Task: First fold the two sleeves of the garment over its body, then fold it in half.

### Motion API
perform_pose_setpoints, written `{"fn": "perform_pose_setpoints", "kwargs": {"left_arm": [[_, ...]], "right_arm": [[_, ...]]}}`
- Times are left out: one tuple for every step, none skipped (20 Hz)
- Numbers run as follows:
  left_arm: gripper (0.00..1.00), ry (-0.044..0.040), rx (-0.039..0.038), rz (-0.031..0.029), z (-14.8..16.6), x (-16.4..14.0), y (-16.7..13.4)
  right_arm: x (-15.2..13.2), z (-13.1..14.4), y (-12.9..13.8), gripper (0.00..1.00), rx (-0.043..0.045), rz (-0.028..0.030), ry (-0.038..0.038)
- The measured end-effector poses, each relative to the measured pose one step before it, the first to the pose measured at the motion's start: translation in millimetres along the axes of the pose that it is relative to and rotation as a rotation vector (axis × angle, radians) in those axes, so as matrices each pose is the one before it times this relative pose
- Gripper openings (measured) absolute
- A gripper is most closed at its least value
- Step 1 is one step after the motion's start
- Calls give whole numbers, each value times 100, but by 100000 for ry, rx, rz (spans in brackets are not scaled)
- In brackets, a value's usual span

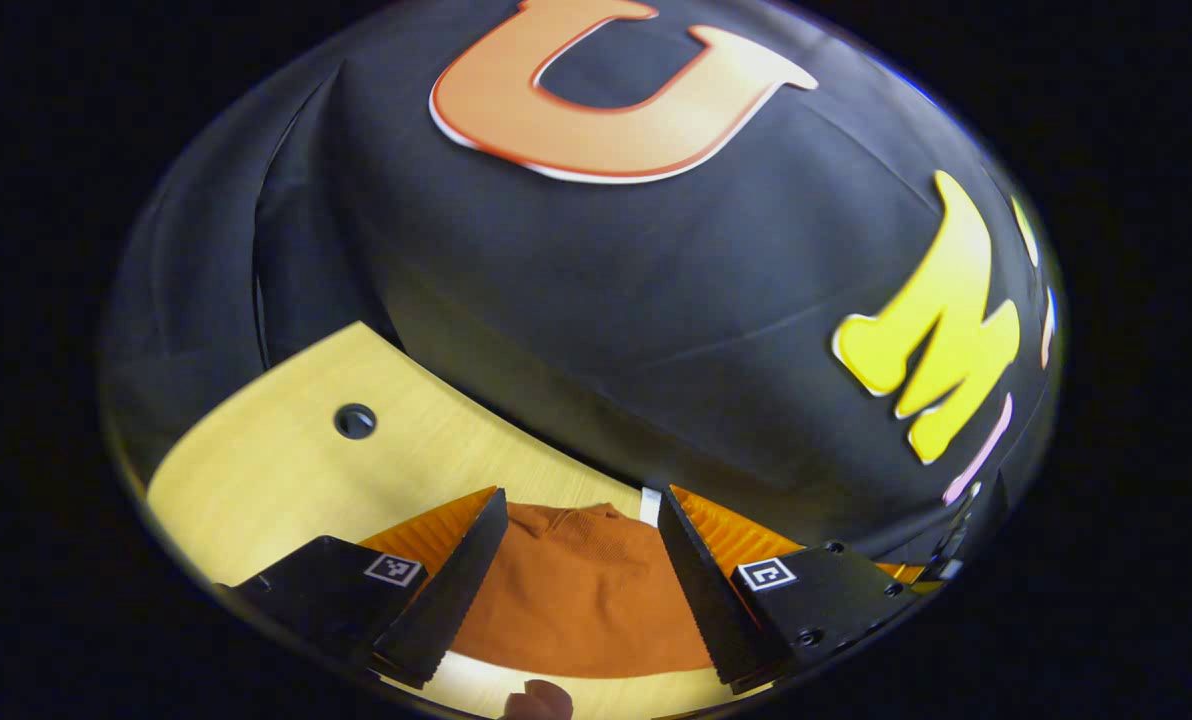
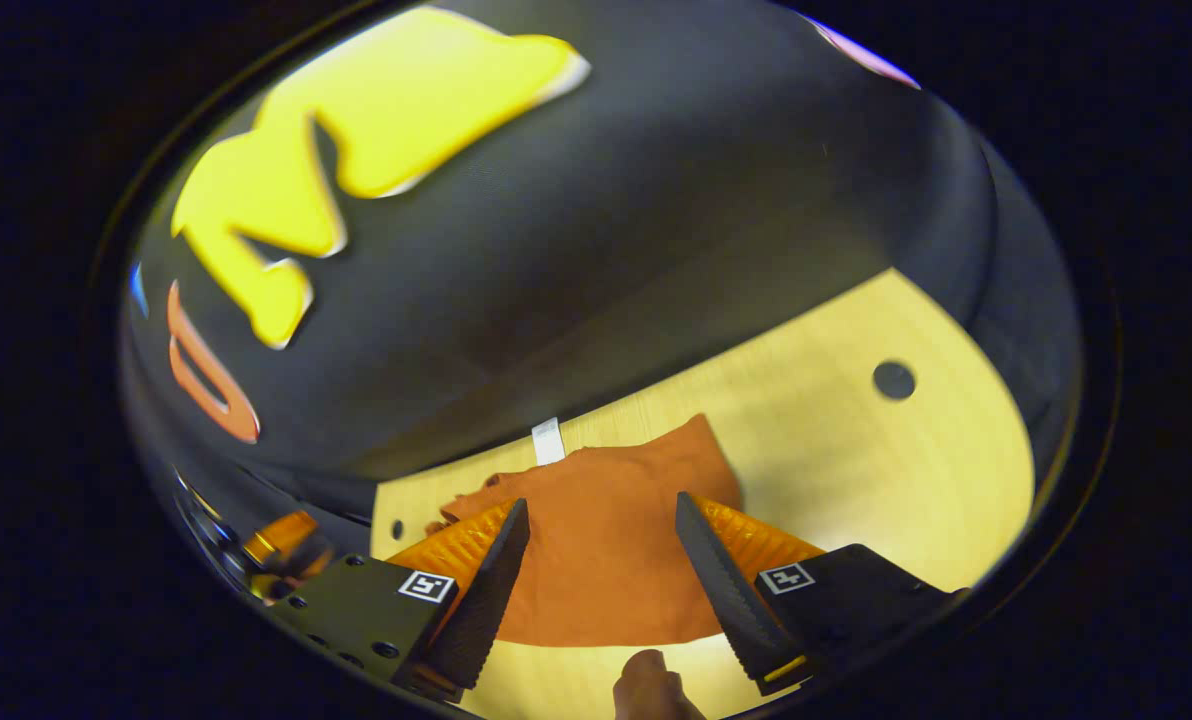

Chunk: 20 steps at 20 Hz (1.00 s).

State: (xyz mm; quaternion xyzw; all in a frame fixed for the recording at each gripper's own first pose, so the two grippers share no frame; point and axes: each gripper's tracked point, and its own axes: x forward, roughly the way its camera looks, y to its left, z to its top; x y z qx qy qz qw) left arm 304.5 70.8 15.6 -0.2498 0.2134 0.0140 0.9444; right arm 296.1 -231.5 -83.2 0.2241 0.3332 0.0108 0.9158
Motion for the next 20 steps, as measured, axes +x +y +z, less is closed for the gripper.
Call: {"fn": "perform_pose_setpoints", "kwargs": {"left_arm": [[98, -2420, 1891, 1306, 79, -1860, -561], [99, -2339, 1965, 1031, 147, -1469, -263], [99, -2690, 2410, 1193, -47, -1449, -44], [99, -2234, 2923, 1898, -25, -1331, 162], [100, -1942, 3029, 1675, -219, -1655, -40], [99, -1615, 3568, 1527, -299, -1629, -63], [99, -1383, 2906, 1397, -483, -1605, -125], [98, -637, 2750, -49, -521, -1651, -492], [98, -1237, 2556, 374, -483, -1602, -386], [98, -1973, 1605, 991, -353, -1242, -186], [98, -2436, -119, 580, -66, -1339, -583], [99, -2745, -983, -444, 117, -1214, -818], [98, -2376, 307, -974, -22, -1270, -777], [99, -4649, -146, -843, 325, -1016, -755], [98, -2621, -242, -2762, 133, -903, -1126], [97, -1566, 544, -1950, -92, -901, -962], [98, -2179, 82, -1594, 40, -731, -844], [98, -695, -228, -1991, -178, -485, -958], [97, 22, -220, -1130, -356, -569, -772], [98, -218, -284, -733, -211, -476, -533]], "right_arm": [[-1411, -178, 719, 94, -3501, -444, -2981], [-1553, -102, 558, 94, -2787, 161, -2418], [-1636, -163, 191, 94, -3224, -399, -1811], [-1509, -36, -225, 95, -2569, -668, -2062], [-1677, 79, 408, 95, -2547, -32, -3010], [-1261, 221, -14, 95, -3524, -998, -3797], [-1143, 193, -399, 94, -4419, -2817, -3465], [-1345, 95, -541, 95, -4749, -3386, -3354], [-1050, 248, -262, 95, -4277, -3112, -3629], [-1037, 129, 141, 95, -3847, -2481, -3965], [-1385, 172, 38, 94, -2518, -2717, -3606], [-1621, 276, 8, 95, -1061, -2045, -3706], [-1307, 341, 484, 95, -377, 151, -3259], [-1218, -67, 119, 88, -1292, -1662, -2491], [-1391, 212, 608, 94, -1485, 459, -3261], [-1046, 74, 759, 94, -1770, 1109, -2391], [-1048, 229, 629, 94, -2654, 591, -3529], [-756, 602, 342, 94, -2594, -429, -4810], [-850, 274, 560, 93, -1433, 401, -1655], [-888, -308, 731, 92, -105, 1393, -1310]]}}
